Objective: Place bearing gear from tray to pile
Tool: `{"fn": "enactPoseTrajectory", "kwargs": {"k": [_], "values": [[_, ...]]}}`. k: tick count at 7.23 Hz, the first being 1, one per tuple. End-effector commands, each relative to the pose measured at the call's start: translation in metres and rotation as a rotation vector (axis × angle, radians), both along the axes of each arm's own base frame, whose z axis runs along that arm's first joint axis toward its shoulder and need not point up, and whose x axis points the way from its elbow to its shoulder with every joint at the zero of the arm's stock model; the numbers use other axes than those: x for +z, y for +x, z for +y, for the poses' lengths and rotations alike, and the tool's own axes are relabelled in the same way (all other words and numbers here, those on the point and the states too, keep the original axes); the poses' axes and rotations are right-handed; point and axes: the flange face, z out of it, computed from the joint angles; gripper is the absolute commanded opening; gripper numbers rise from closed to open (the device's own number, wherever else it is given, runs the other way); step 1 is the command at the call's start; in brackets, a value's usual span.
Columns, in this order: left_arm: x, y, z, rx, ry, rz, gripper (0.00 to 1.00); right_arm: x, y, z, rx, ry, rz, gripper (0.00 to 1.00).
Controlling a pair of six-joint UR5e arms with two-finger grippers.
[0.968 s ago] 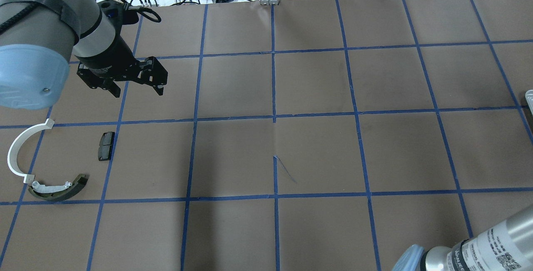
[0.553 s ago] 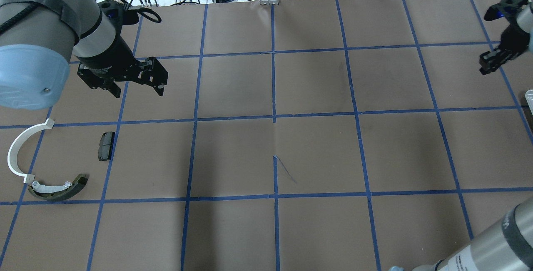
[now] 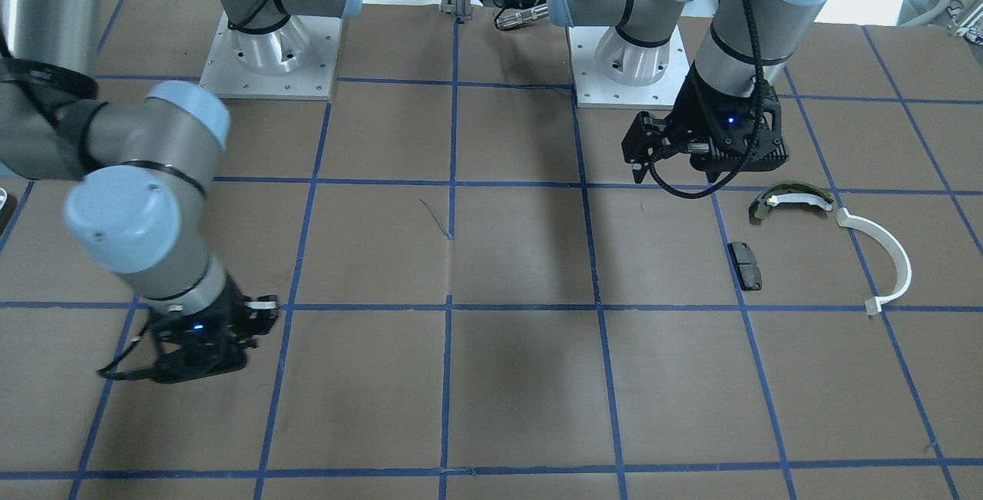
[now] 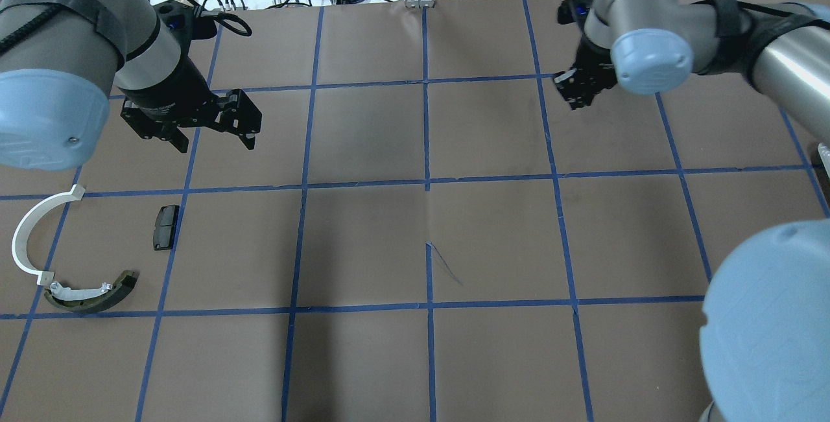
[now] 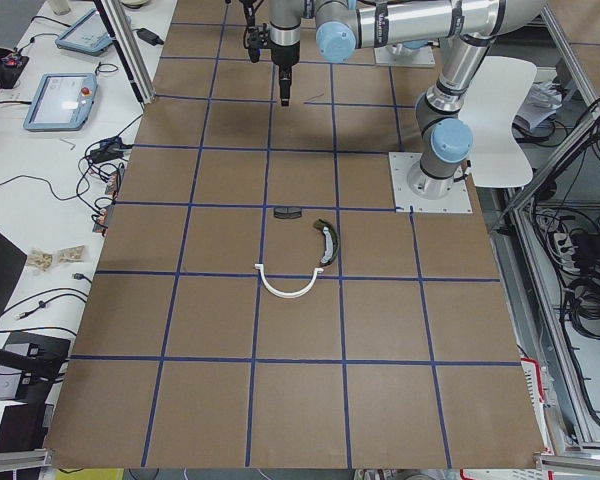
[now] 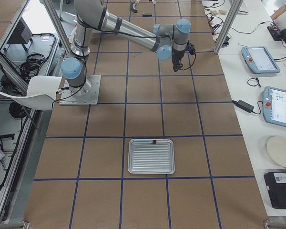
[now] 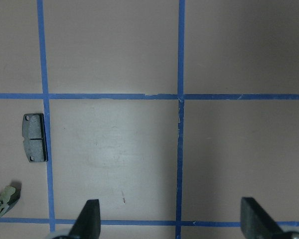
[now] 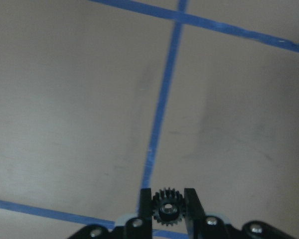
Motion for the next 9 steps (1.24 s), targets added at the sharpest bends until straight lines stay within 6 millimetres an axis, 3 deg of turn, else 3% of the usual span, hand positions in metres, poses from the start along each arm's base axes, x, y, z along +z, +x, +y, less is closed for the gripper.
{"fn": "enactPoseTrajectory", "kwargs": {"k": [1,3,4,5,6,7,8,9], "values": [[-0.002,0.0,-0.002,0.001,0.003,0.002,1.0,-0.004,0.149,0.056,-0.101,0.006,-0.056,0.07],[-0.002,0.001,-0.002,0.001,0.002,-0.001,1.0,-0.021,0.216,0.095,-0.134,0.045,-0.072,0.08],[-0.004,0.001,-0.003,0.0,0.007,0.001,1.0,-0.04,0.237,0.112,-0.157,0.097,-0.091,0.1],[0.001,0.001,-0.005,0.001,-0.006,0.002,1.0,-0.054,0.242,0.116,-0.151,0.118,-0.095,0.19],[0.001,0.002,-0.005,0.001,-0.01,-0.002,1.0,-0.055,0.243,0.119,-0.143,0.117,-0.095,0.34],[-0.003,0.001,-0.004,0.001,-0.001,-0.001,1.0,-0.059,0.242,0.121,-0.137,0.124,-0.09,0.73],[-0.006,0.001,-0.005,0.0,0.004,0.001,1.0,-0.062,0.241,0.122,-0.134,0.112,-0.088,1.0],[-0.012,0.001,-0.009,0.01,0.012,0.001,1.0,-0.055,0.24,0.117,-0.119,0.094,-0.089,1.0]]}}
